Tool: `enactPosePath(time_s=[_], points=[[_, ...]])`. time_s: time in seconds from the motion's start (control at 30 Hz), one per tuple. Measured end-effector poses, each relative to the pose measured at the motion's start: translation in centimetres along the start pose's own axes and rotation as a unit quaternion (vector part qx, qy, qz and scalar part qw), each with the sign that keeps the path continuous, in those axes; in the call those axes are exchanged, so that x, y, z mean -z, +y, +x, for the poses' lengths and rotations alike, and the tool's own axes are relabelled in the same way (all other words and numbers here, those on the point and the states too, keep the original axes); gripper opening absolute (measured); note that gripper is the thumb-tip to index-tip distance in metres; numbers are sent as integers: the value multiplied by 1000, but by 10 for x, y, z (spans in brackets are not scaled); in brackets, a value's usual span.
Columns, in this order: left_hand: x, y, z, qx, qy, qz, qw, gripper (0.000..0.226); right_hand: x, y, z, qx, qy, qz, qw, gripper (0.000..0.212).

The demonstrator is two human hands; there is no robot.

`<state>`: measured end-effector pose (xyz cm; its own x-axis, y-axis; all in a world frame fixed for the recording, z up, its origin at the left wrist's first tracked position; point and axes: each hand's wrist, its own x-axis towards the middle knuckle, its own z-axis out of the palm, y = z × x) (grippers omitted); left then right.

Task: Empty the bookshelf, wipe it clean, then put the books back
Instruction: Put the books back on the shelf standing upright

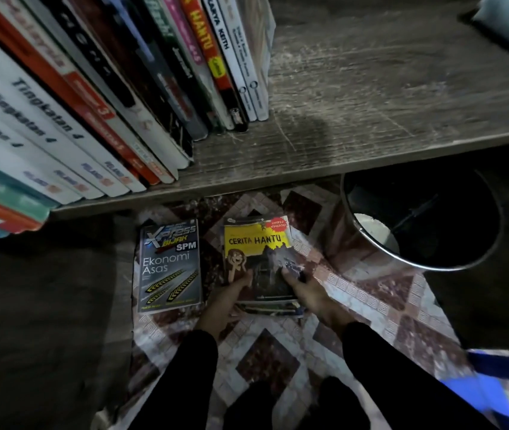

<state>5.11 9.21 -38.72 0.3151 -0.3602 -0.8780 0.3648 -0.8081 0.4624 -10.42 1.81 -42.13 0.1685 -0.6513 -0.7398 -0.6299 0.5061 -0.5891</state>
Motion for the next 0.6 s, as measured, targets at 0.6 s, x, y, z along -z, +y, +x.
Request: enactPosePath(time_s=[0.6], points=[[58, 51, -191, -100, -88, 81, 988, 21, 45, -79, -172, -7, -219, 345, 913, 15]])
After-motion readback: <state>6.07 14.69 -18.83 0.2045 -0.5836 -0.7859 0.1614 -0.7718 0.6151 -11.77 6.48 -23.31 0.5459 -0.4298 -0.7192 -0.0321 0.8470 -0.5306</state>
